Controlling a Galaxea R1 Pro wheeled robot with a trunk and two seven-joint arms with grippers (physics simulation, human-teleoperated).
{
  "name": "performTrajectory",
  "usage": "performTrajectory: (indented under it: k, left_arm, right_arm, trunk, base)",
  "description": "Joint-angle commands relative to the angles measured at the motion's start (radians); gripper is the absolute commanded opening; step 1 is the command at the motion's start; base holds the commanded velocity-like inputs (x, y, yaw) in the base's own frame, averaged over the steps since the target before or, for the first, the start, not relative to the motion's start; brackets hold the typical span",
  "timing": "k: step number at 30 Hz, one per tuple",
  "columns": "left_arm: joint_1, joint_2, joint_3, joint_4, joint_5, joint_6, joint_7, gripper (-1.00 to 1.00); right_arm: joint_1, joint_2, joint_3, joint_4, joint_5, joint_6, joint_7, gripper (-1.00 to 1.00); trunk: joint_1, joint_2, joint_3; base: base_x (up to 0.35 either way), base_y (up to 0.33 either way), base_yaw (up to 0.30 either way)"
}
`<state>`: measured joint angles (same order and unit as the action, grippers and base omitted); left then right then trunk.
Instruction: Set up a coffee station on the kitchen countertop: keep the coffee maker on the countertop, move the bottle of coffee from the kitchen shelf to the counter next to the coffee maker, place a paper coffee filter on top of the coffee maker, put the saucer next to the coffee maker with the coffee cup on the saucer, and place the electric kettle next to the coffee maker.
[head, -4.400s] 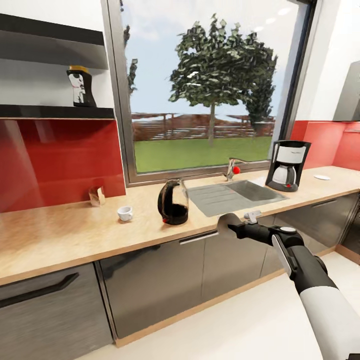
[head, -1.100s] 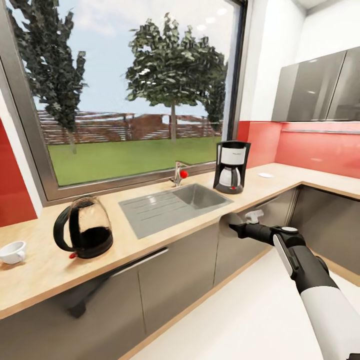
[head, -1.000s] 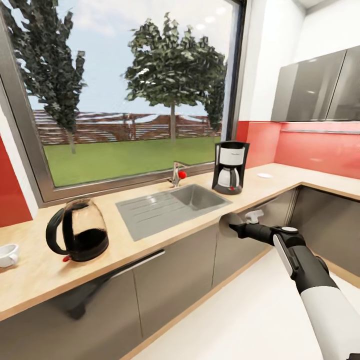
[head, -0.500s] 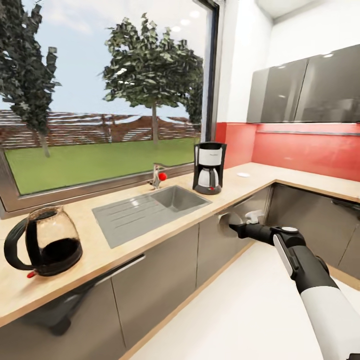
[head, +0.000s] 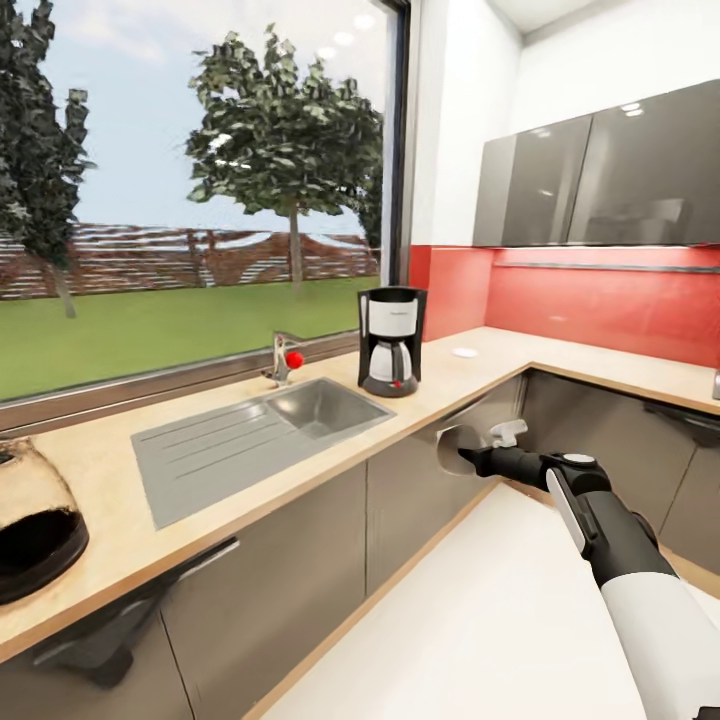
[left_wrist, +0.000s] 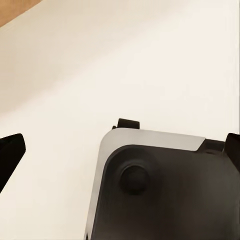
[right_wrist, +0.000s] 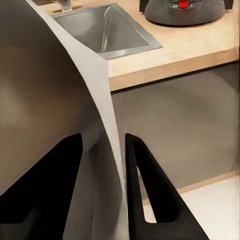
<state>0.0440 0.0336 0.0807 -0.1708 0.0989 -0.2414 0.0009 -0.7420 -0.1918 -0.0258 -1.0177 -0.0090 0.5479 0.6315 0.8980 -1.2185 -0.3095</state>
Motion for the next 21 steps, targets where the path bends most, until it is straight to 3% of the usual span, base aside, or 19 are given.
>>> performTrajectory:
  k: [1, 21]
  left_arm:
    - [0.000, 0.000, 0.001, -0.002, 0.008, -0.001, -0.001, 1.00]
    - [0.000, -0.001, 0.001, -0.001, 0.008, -0.001, -0.001, 1.00]
  right_arm:
    - [0.000, 0.000, -0.002, -0.001, -0.002, 0.007, 0.004, -1.00]
    - [0.000, 0.000, -0.002, -0.001, -0.002, 0.007, 0.004, -1.00]
  trunk:
    - [0.000, 0.000, -0.001]
    - [0.000, 0.000, -0.001]
  base:
    - [0.245, -0.227, -0.001]
    - [0.246, -0.227, 0.027]
